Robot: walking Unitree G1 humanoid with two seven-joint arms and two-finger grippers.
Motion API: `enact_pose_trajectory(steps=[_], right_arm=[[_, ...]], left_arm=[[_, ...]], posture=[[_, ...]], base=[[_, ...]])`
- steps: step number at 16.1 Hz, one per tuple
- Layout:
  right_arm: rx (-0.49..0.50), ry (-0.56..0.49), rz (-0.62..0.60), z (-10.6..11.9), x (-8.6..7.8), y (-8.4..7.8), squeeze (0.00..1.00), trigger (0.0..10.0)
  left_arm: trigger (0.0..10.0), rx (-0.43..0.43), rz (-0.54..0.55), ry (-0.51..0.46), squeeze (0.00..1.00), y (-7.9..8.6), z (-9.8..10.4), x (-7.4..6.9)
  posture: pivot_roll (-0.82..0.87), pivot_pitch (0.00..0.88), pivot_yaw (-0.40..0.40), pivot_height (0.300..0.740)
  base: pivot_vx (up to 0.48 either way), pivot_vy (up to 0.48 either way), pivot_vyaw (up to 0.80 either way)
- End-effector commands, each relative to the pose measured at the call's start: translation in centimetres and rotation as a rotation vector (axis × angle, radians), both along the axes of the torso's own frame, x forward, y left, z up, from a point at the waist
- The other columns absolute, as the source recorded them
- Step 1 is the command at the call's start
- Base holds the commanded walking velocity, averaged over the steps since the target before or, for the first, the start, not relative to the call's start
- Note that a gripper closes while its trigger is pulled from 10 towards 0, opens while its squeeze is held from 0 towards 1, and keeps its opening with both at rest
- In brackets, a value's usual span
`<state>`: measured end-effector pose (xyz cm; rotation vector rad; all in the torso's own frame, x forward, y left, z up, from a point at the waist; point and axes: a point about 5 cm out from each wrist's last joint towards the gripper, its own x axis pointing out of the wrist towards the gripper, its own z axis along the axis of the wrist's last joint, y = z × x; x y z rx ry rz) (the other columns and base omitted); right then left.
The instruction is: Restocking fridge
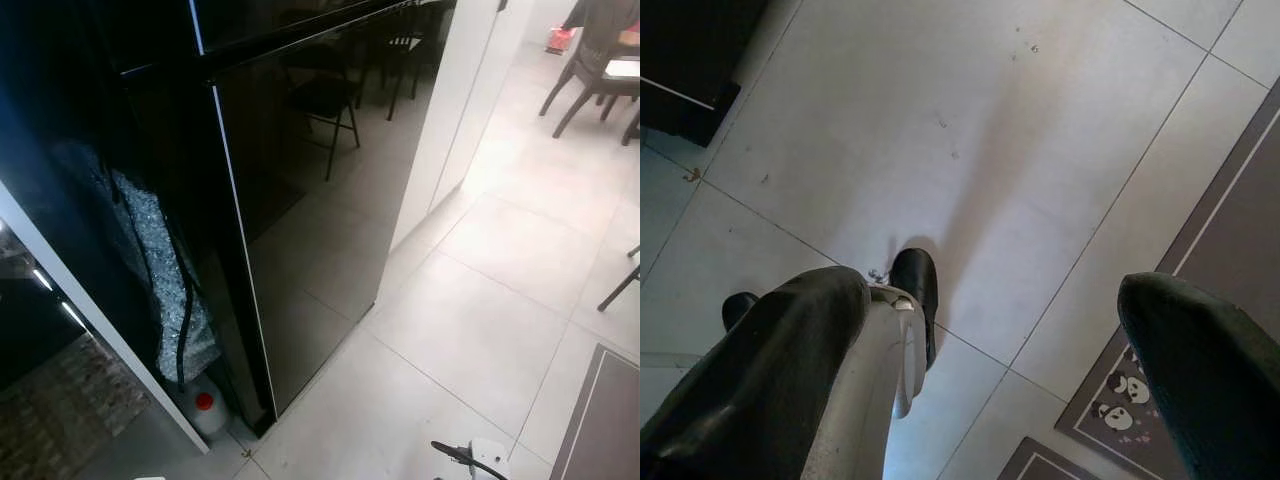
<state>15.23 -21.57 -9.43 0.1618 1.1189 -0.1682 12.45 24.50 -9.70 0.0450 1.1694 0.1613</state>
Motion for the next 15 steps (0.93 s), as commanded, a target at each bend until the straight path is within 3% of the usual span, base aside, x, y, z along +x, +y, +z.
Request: enact_pose_trajectory(steps=[1,7,12,15], right_arm=[[0.007,0.002,-0.014,0.0,-0.1,0.1,0.00,10.0],[0.005,-0.006,-0.021,0.0,0.0,-0.1,0.00,10.0],[-0.003,-0.116,-0.048,0.6,0.9,-0.6,0.00,10.0],[-0.015,-0.092,-0.035,0.6,0.8,-1.0,0.00,10.0]], left_arm=[[10.0,-0.004,0.013,0.002,0.00,0.2,0.0,-0.2],[10.0,-0.009,0.014,0.000,0.00,0.1,0.0,-0.1],[10.0,-0.014,0.035,-0.047,0.00,-0.4,0.0,0.4],[10.0,-0.019,0.042,-0.061,0.00,-0.8,0.0,0.6]], posture=[[0.03,0.000,-0.016,0.740],[0.01,0.000,-0.020,0.740],[0.00,0.000,-0.031,0.740],[-0.01,0.000,-0.043,0.740]], base=[[0.000,0.000,0.00],[0.000,0.000,0.00],[0.000,0.000,0.00],[0.000,0.000,0.00]])
